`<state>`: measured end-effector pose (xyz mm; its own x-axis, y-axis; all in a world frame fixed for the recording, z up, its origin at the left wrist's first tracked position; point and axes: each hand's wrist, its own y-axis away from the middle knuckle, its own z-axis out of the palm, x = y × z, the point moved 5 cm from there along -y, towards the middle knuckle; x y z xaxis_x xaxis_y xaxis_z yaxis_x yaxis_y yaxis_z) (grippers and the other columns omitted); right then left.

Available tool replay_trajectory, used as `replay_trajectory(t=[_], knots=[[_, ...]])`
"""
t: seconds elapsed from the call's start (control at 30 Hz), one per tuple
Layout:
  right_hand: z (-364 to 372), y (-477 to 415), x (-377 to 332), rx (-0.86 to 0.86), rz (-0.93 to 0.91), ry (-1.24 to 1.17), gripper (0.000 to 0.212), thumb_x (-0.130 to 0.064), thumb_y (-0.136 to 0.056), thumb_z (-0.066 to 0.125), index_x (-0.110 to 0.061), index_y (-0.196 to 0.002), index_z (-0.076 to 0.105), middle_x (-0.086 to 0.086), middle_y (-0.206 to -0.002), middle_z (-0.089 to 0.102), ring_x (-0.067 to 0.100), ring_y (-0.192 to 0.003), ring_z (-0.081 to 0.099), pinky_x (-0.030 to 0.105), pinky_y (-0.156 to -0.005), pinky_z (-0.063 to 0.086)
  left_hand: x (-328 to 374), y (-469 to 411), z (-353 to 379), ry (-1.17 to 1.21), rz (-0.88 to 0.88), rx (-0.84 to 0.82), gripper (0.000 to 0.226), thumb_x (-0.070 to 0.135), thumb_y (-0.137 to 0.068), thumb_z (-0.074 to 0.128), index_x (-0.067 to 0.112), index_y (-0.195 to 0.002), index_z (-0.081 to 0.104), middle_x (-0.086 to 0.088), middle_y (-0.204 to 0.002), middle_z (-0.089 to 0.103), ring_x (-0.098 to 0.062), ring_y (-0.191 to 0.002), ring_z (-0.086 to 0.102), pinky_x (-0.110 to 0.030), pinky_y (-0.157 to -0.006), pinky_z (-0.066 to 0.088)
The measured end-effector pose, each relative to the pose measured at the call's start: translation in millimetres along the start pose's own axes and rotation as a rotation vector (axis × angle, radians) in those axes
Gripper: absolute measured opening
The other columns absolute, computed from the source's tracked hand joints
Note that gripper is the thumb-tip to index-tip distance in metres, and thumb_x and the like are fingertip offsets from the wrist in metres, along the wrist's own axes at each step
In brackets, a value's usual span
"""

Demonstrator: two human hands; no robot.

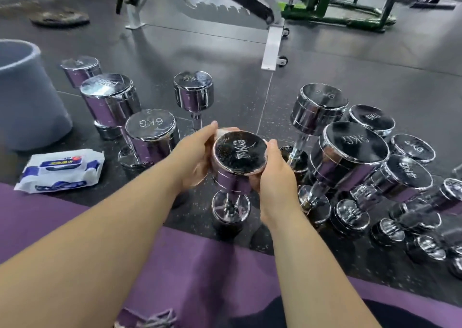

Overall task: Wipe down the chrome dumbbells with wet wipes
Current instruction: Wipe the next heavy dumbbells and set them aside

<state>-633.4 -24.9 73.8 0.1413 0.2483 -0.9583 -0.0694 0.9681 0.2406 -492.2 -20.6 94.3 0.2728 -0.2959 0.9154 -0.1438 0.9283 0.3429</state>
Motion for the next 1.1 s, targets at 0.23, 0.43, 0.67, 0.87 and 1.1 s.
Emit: replay_trajectory(t=[0.23,0.43,0.67,0.87,1.1], knots=[[4.3,-0.1,1.9,0.042,0.009,-0.019,0.065,-0.067,-0.081,0.038,-0.02,-0.112,0.07,-0.004,-0.104,0.074,0.021,-0.103,0.068,0.049,-0.098,0.051,-3.8,9.6,1.5,0.11,0.11,0.111,0.023,0.029,-0.097,0.057,0.014,-0.089,0.073,-0.001,-0.09,0.076,-0.017,-0.083,0.069,-0.032,-0.083,0.053],[8.8,9.9,-0.2,0.059,0.038,-0.049,0.066,-0.072,-0.078,0.038,-0.022,-0.109,0.069,0.0,-0.102,0.074,0.024,-0.1,0.068,0.051,-0.096,0.052,-8.7,45.2,11.9,0.27,0.169,0.219,0.028,0.021,-0.101,0.05,0.013,-0.081,0.069,0.001,-0.07,0.072,-0.011,-0.063,0.068,-0.02,-0.055,0.053],[7.6,36.3,-0.4,0.057,0.018,-0.082,0.071,-0.073,-0.078,0.037,-0.026,-0.125,0.063,-0.001,-0.119,0.069,0.022,-0.112,0.063,0.048,-0.103,0.047,-35.0,72.2,14.5,0.095,0.161,0.339,0.024,0.014,-0.099,0.047,0.011,-0.086,0.067,0.0,-0.062,0.061,-0.012,-0.054,0.05,-0.025,-0.051,0.039],[4.0,50.1,8.1,0.039,0.038,-0.059,0.078,-0.078,-0.07,0.034,-0.034,-0.131,0.054,-0.003,-0.134,0.06,0.023,-0.126,0.054,0.05,-0.109,0.041,-37.0,84.7,8.5,0.089,0.232,0.548,0.013,0.017,-0.093,0.063,0.027,-0.094,0.071,0.003,-0.085,0.071,-0.015,-0.076,0.061,-0.028,-0.079,0.05],[1.1,49.5,14.0,0.039,0.026,-0.002,0.074,-0.074,-0.074,0.032,-0.036,-0.134,0.051,-0.007,-0.133,0.06,0.016,-0.124,0.053,0.046,-0.109,0.039,-37.4,92.7,2.8,0.089,0.301,0.584,0.004,0.012,-0.084,0.073,0.01,-0.083,0.069,-0.008,-0.064,0.071,-0.009,-0.065,0.064,-0.023,-0.074,0.053]])
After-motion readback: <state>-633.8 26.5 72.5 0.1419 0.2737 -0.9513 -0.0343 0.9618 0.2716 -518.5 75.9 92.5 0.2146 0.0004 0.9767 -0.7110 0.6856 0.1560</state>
